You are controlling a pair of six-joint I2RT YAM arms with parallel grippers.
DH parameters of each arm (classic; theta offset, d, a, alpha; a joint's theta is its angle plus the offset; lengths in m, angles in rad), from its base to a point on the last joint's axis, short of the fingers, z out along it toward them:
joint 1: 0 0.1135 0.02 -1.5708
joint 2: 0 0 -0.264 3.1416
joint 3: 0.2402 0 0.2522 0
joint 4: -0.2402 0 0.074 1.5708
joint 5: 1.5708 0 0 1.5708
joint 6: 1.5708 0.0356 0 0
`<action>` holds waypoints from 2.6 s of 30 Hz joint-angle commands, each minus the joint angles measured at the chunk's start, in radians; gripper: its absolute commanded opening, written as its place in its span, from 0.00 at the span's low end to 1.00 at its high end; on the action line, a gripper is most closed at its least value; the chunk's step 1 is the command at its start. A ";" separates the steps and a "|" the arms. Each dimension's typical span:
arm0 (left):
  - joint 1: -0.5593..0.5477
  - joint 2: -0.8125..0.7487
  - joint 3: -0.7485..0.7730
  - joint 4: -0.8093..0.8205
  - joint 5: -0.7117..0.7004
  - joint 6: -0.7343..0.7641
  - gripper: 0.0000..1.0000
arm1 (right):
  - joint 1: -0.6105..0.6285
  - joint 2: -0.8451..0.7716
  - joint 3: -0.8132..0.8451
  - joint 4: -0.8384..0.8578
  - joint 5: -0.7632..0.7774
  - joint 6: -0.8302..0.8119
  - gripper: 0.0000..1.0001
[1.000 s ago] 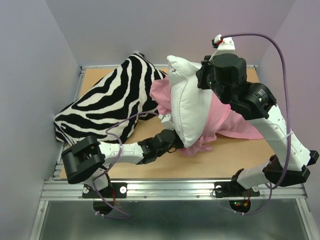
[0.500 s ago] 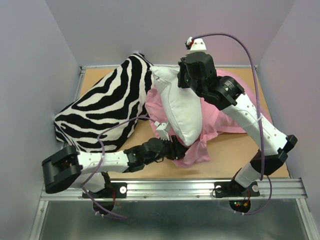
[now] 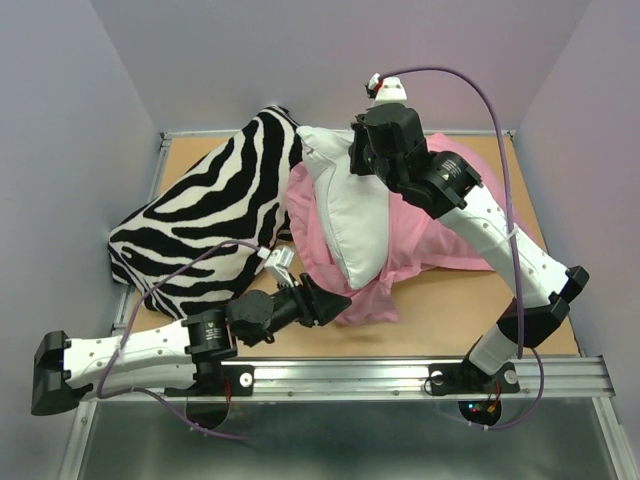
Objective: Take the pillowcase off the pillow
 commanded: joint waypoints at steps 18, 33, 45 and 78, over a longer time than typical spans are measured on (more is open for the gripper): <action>0.240 0.099 0.476 -0.219 -0.270 0.229 0.99 | 0.005 -0.042 -0.025 0.176 -0.058 0.049 0.01; 0.572 0.264 0.419 0.107 0.543 0.300 0.99 | 0.005 -0.023 -0.018 0.175 -0.098 0.054 0.00; 0.597 0.478 0.437 0.229 0.705 0.246 0.98 | 0.005 -0.013 -0.031 0.176 -0.150 0.072 0.01; 0.607 0.330 0.625 -0.165 0.423 0.332 0.00 | -0.057 -0.376 -0.696 0.190 -0.082 0.086 0.75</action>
